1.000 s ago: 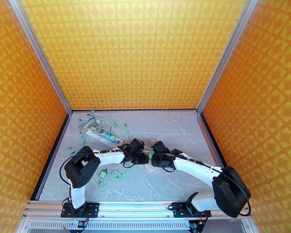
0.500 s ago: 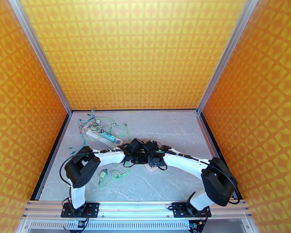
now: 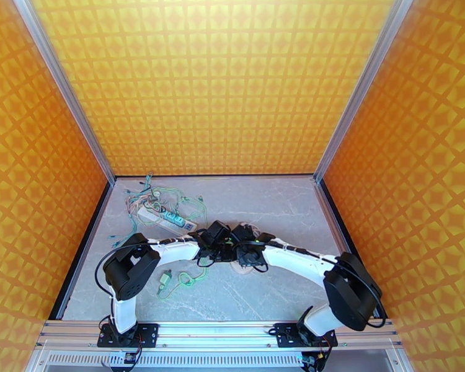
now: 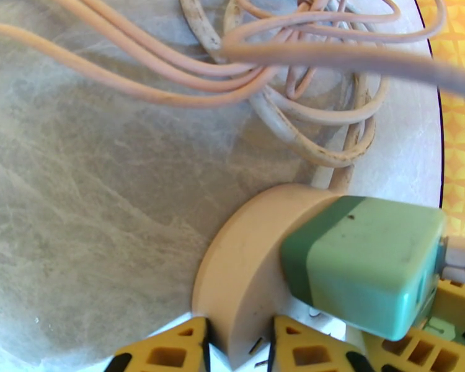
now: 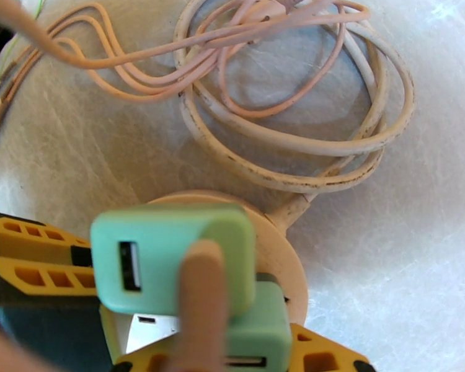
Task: Pull the plug off the socket
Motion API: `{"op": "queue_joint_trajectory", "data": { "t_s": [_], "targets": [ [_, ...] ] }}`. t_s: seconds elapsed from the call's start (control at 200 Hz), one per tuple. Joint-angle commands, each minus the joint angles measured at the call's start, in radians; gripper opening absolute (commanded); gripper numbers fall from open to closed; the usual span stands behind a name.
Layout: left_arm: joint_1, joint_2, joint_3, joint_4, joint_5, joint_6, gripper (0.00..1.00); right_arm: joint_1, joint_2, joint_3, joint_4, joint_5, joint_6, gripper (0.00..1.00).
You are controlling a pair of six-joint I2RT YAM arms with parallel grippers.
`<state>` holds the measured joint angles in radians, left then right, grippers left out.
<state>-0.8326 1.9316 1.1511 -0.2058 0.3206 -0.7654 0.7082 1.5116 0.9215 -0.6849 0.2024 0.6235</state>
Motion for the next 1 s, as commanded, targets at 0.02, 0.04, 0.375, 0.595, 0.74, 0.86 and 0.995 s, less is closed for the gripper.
{"op": "queue_joint_trajectory", "data": {
  "t_s": [0.02,0.04,0.375,0.595,0.74,0.86,0.995],
  "targets": [
    [-0.041,0.122,-0.079,-0.181,-0.032,0.029,0.23,-0.047,-0.068,-0.049,0.131,-0.16,0.027,0.15],
    [-0.041,0.122,-0.08,-0.181,-0.031,0.028,0.23,-0.054,-0.076,-0.054,0.134,-0.165,0.027,0.15],
    [-0.042,0.124,-0.074,-0.179,-0.032,0.031,0.22,-0.06,-0.078,-0.016,0.077,-0.128,-0.023,0.16],
    [-0.043,0.127,-0.066,-0.185,-0.033,0.034,0.21,-0.003,-0.015,0.047,0.01,-0.058,-0.029,0.16],
    [-0.043,0.129,-0.06,-0.188,-0.033,0.035,0.21,0.061,0.039,0.089,-0.026,0.0,-0.014,0.16],
    [-0.043,0.13,-0.061,-0.188,-0.032,0.034,0.21,0.095,0.076,0.122,-0.053,0.025,-0.006,0.16],
    [-0.042,0.134,-0.057,-0.189,-0.032,0.037,0.2,0.11,0.085,0.141,-0.058,0.022,0.001,0.16]
  ]
}}
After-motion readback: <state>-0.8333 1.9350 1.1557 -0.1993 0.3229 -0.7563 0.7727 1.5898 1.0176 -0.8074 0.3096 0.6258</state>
